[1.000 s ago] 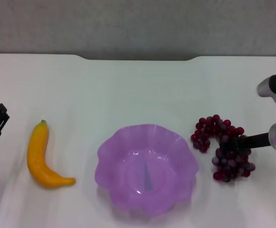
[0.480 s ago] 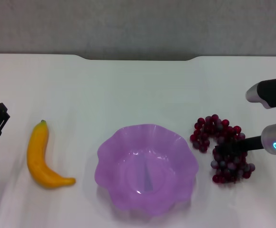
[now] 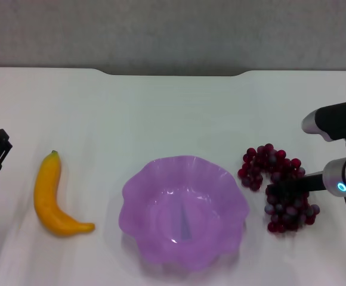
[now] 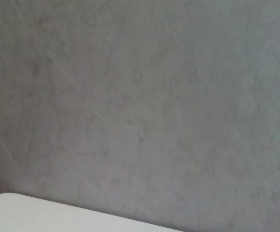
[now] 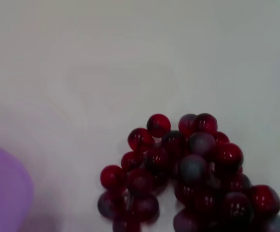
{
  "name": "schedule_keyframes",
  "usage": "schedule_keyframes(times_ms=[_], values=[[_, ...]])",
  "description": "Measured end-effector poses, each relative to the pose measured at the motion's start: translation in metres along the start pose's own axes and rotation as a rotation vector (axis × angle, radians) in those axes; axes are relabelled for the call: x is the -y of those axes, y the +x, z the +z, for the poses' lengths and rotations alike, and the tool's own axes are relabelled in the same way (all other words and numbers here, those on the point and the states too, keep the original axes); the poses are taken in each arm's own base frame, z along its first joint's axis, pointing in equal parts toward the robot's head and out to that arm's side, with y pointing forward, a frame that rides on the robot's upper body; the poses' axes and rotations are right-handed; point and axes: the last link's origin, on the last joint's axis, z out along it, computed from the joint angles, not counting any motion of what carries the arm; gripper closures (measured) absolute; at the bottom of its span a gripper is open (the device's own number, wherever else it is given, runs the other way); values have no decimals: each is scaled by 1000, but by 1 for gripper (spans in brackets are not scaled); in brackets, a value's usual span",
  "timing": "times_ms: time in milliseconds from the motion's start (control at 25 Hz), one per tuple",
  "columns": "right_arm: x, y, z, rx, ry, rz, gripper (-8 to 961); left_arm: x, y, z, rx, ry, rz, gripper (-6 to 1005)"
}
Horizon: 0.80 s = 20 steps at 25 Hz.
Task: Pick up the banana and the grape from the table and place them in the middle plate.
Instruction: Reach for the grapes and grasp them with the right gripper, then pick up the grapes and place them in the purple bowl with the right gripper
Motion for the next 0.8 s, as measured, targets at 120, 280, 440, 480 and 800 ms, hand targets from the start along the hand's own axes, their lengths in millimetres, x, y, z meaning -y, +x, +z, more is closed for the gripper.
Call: schedule_keyframes(times_ms=[120,280,440,480,800], values=[[-3,0,1,14,-5,-2,100,1,0,-1,1,4,-1,108],[-3,0,2,29,10,-19,132,2,-1,-2,1,8,-2,108],[-3,2,4,38,25,-46,166,2,0,-1,0,8,-2,108],[-3,3,4,38,27,-51,172,2,0,-1,0,8,-3,108],[-2,4,4,47,36,-54,233,3,0,-2,-3,13,-4,108]])
